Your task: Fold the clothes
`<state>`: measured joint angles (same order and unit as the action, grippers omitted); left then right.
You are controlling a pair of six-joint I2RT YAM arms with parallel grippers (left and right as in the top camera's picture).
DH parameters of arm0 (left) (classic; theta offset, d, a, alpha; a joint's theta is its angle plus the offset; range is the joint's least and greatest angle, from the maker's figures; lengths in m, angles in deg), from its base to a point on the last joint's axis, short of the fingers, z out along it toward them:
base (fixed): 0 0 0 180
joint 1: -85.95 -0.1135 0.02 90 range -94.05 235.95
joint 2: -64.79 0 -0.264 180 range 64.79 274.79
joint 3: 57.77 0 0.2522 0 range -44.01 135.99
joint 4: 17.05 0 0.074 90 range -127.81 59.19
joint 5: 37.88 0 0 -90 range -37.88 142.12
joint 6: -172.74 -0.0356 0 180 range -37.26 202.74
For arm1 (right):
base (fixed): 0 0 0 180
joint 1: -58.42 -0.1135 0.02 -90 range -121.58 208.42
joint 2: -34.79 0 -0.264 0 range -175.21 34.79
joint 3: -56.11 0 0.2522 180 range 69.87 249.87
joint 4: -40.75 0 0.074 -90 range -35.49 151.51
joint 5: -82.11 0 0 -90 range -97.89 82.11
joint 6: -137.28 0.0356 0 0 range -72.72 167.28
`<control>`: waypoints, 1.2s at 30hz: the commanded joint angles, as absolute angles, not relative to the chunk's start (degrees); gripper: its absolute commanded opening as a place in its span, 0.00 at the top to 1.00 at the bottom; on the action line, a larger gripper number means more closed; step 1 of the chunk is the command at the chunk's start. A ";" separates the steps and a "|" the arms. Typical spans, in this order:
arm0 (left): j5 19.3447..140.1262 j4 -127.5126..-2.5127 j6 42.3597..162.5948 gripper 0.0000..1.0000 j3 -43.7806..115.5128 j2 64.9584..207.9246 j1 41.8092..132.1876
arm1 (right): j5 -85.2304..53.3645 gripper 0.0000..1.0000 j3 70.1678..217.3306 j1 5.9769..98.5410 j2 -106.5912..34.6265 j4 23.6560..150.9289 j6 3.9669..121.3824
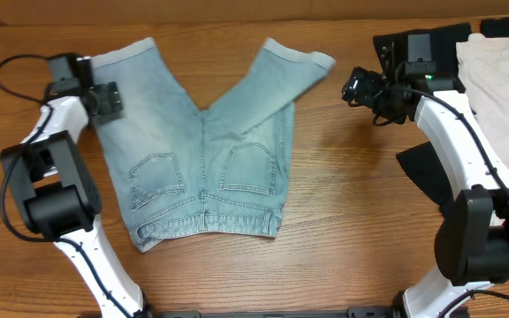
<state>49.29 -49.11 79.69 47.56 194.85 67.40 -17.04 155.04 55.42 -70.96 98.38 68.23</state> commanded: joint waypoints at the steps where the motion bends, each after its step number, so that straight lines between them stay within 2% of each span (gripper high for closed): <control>1: 41.64 -55.49 76.68 0.00 46.49 198.92 65.94 | -18.94 0.03 155.65 54.63 -72.04 96.46 67.77; 7: 43.19 -64.43 74.90 0.00 56.19 196.21 71.60 | -18.94 0.04 155.65 52.73 -72.06 93.79 66.72; 14: 47.37 -73.50 65.38 0.00 71.78 194.09 84.91 | -18.94 0.04 155.65 52.69 -72.06 94.93 66.74; 23: 59.89 -60.48 63.52 0.02 73.15 198.35 95.84 | -18.89 0.04 155.65 52.71 -72.06 97.79 66.72; 31: 59.26 -56.22 64.22 0.04 73.18 204.80 101.02 | -18.89 0.04 155.65 52.71 -72.06 99.19 66.72; 36: 61.99 -57.11 65.20 0.11 73.18 206.70 101.22 | -18.76 0.04 155.65 52.71 -72.08 99.19 66.74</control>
